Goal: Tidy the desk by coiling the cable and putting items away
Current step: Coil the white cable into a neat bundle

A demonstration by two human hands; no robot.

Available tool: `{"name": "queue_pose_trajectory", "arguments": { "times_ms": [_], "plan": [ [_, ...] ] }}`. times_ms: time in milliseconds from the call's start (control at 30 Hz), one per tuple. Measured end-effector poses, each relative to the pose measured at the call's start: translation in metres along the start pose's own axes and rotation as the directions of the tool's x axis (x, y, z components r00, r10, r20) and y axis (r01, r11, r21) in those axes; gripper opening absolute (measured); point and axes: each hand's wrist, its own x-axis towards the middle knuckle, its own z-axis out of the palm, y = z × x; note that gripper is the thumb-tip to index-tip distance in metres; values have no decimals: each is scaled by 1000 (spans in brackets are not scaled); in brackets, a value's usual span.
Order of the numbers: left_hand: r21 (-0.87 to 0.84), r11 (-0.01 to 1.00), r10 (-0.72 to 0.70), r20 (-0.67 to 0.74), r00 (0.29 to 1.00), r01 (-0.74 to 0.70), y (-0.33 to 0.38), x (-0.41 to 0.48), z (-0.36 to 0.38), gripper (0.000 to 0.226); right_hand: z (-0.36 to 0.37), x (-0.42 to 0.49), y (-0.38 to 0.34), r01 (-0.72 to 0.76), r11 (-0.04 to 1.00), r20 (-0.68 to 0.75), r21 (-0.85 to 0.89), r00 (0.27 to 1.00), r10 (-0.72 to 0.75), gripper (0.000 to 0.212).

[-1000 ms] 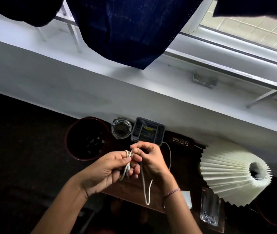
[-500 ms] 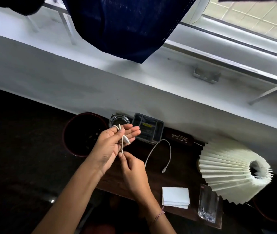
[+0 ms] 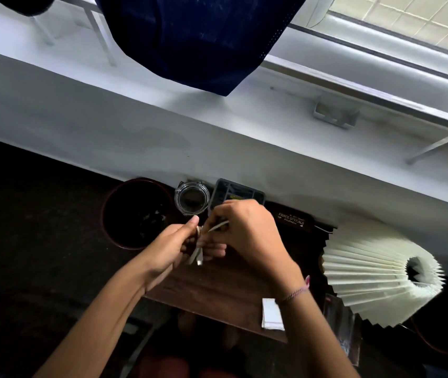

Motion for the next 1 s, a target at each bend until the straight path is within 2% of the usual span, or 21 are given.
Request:
{"name": "queue_pose_trajectory", "arguments": {
  "times_ms": [100,200,333,433,467,533,600,667,700,800,900,1000],
  "plan": [
    [-24,992,-122,100,987,125,2,-8,1,57,-4,17,17,14,953,134,304,989,-57,17],
    [-13,988,-149,207,967,155,7,-14,1,57,7,28,33,-82,836,246,542,967,-65,11],
    [-165,975,-96,280,955,146,11,-17,3,52,33,25,42,-249,520,256,817,965,61,15],
    [-287,953,-7,292,956,95,12,-12,5,40,53,15,38,-349,330,306,877,936,175,23],
    [-302,951,20,278,960,68,12,-9,5,38,59,10,36,-376,237,338,896,922,188,28],
    [-308,951,51,211,976,17,13,-2,7,37,72,2,30,-363,145,323,921,916,239,34],
    [-333,943,77,144,987,-25,13,3,9,37,89,-2,25,-339,174,255,925,889,380,31],
    [-370,927,97,80,992,-61,15,8,11,34,103,-7,19,-317,299,157,900,876,457,17],
    [-389,918,103,44,994,-78,16,11,10,33,106,-10,15,-323,343,137,882,873,469,18],
    [-403,905,121,-66,990,-138,18,20,6,29,105,-19,0,-353,533,115,769,897,427,22],
    [-349,917,145,-160,976,-193,17,25,5,27,93,-24,-14,-321,797,74,513,941,331,14],
    [-299,930,153,-212,965,-213,15,26,3,30,78,-23,-18,-264,924,20,276,963,269,17]
  ]
}}
